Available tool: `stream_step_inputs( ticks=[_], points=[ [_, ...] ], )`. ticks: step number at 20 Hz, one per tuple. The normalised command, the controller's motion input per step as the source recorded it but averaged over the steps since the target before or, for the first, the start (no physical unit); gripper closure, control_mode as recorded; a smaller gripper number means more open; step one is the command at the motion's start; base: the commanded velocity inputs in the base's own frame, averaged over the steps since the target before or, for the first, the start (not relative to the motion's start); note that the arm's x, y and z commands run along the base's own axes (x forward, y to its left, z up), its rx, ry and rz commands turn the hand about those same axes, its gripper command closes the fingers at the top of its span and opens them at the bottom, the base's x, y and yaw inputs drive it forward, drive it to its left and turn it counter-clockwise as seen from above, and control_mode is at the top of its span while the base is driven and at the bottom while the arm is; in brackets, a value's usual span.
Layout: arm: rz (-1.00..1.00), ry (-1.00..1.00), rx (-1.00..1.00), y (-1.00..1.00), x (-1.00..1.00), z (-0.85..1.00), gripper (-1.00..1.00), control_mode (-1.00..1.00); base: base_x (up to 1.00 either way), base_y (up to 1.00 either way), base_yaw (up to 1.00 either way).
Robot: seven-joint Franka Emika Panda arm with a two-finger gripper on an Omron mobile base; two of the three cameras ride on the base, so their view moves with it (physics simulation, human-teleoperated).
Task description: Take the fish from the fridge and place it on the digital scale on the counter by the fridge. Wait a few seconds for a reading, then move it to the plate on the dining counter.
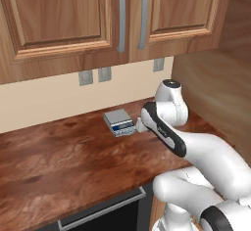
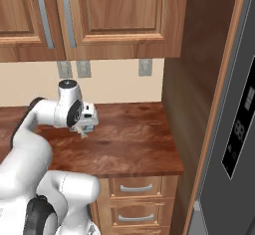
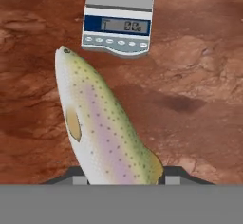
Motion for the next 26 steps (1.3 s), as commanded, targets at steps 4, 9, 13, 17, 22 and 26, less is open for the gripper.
stream_step_inputs(
  ticks=[4,9,13,17,22,26],
  points=[
    [-0.06,0.00,0.00,-0.29,-1.00,0.78,1.00,-1.00,0.00,0.00,0.00],
    [-0.08,0.00,0.00,-0.22,-1.00,0.86,1.00,-1.00,0.00,0.00,0.00],
    [-0.10,0.00,0.00,-0.22,-1.00,0.86,1.00,-1.00,0.00,0.00,0.00],
    [-0.10,0.00,0.00,-0.20,-1.00,0.83,1.00,-1.00,0.00,0.00,0.00],
    [-0.06,-0.02,0.00,-0.03,-0.87,0.72,1.00,-1.00,0.00,0.00,0.00],
    [0.00,-0.03,0.00,0.00,-0.03,0.06,1.00,-1.00,0.00,0.00,0.00]
  ],
)
